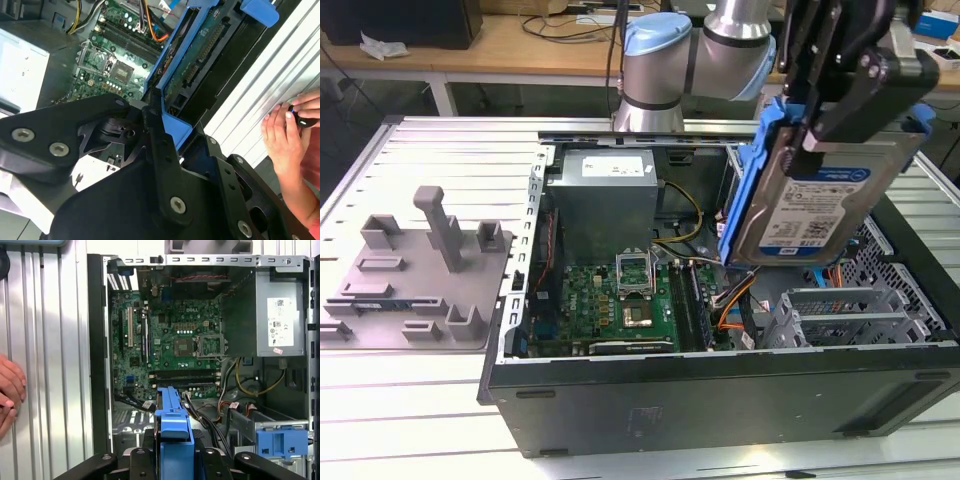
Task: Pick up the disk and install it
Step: 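Insert the disk into the insertion slot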
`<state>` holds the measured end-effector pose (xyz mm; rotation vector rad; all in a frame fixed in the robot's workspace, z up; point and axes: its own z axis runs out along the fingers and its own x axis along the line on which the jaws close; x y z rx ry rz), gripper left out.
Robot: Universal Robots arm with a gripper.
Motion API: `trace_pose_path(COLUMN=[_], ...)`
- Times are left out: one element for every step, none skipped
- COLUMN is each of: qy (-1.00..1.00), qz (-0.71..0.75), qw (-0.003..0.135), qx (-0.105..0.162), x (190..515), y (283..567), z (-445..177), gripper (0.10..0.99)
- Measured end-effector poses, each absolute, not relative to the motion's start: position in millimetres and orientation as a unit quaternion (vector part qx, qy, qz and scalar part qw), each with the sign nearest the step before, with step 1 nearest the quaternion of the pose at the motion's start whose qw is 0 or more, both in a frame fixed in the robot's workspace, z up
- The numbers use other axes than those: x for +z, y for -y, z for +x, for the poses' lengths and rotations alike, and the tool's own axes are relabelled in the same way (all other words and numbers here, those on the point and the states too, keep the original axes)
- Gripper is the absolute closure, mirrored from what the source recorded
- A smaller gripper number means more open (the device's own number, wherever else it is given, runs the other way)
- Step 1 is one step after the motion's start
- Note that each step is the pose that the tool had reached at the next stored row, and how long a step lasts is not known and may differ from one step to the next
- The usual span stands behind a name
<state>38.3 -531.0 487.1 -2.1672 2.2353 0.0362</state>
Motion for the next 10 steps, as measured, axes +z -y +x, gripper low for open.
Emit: trace_pose_path(qy=[-0.718,-0.718,-0.718,-0.718,-0.718,-0.718,-0.718,-0.718,-0.718,-0.718], qz=[-0.696,-0.696,-0.696,-0.696,-0.696,-0.696,-0.696,-0.696,-0.696,-0.696], qw=[0.014,0.014,0.014,0.014,0.014,0.014,0.014,0.014,0.014,0.014], qx=[0.012,0.012,0.012,0.012,0.012,0.012,0.012,0.012,0.012,0.012], x=[486.9,486.8,486.5,486.3,486.2,485.9,485.6,485.3,485.2,485.1], y=[531.3,531.5,531.9,532.2,532.4,532.8,533.0,533.2,533.3,533.5], z=[41.2,44.2,50.1,53.3,56.2,62.9,67.4,72.2,74.6,77.6], gripper=[0.722,0.722,0.722,0.722,0.722,0.722,0.722,0.722,0.722,0.722])
